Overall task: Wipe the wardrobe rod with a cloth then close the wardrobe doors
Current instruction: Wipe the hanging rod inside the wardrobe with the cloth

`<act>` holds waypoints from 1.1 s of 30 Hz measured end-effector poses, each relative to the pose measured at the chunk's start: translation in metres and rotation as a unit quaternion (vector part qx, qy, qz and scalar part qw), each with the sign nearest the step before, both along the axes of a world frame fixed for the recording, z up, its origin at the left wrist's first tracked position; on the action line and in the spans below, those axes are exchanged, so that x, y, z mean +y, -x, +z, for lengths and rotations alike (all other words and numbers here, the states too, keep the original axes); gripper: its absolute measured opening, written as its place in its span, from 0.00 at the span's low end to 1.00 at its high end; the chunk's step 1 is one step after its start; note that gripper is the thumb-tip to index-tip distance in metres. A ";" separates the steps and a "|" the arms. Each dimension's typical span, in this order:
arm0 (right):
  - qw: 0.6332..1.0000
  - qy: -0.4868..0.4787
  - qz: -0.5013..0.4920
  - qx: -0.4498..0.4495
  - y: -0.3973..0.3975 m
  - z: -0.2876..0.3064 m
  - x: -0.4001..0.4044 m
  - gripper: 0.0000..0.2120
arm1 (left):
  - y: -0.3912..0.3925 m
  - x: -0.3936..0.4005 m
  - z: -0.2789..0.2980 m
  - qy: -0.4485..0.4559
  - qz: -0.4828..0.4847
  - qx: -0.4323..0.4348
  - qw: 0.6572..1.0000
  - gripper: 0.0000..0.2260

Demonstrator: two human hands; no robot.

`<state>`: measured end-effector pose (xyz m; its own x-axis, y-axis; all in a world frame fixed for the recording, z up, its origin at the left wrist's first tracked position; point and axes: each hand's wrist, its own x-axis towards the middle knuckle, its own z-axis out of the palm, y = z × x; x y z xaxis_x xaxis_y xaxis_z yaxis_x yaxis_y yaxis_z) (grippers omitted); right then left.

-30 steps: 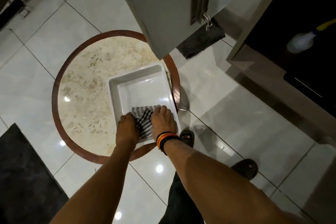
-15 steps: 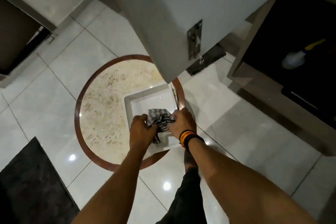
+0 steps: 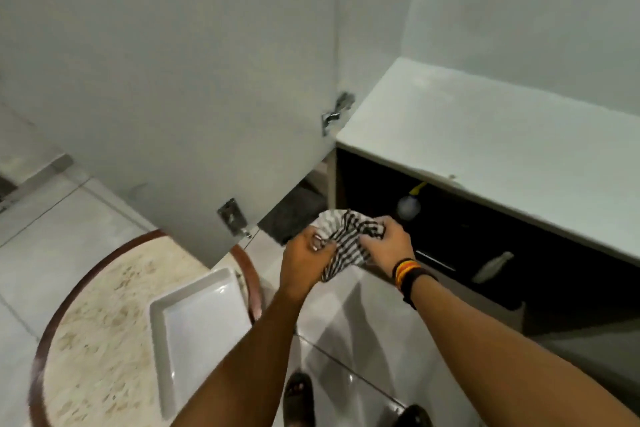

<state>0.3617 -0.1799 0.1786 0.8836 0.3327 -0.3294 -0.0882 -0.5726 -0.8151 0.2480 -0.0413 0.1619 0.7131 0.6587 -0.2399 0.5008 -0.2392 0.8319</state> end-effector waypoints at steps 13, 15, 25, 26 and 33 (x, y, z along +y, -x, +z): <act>0.951 -0.119 -0.108 -0.264 -0.167 0.254 -0.102 0.21 | -0.212 -0.065 0.259 -0.161 -0.096 -0.232 0.955 0.09; 0.926 -0.089 -0.131 -0.343 -0.190 0.292 -0.110 0.19 | -0.233 -0.074 0.301 -0.173 -0.119 -0.286 0.935 0.13; 0.795 -0.208 -0.284 -0.494 -0.254 0.522 -0.112 0.14 | -0.313 -0.093 0.527 -0.149 -0.157 -0.450 0.866 0.14; 0.778 -0.212 -0.295 -0.512 -0.256 0.547 -0.113 0.13 | -0.320 -0.093 0.549 -0.144 -0.164 -0.474 0.853 0.16; 0.670 -0.211 -0.366 -0.610 -0.255 0.709 -0.106 0.13 | -0.356 -0.091 0.689 -0.116 -0.214 -0.589 0.771 0.12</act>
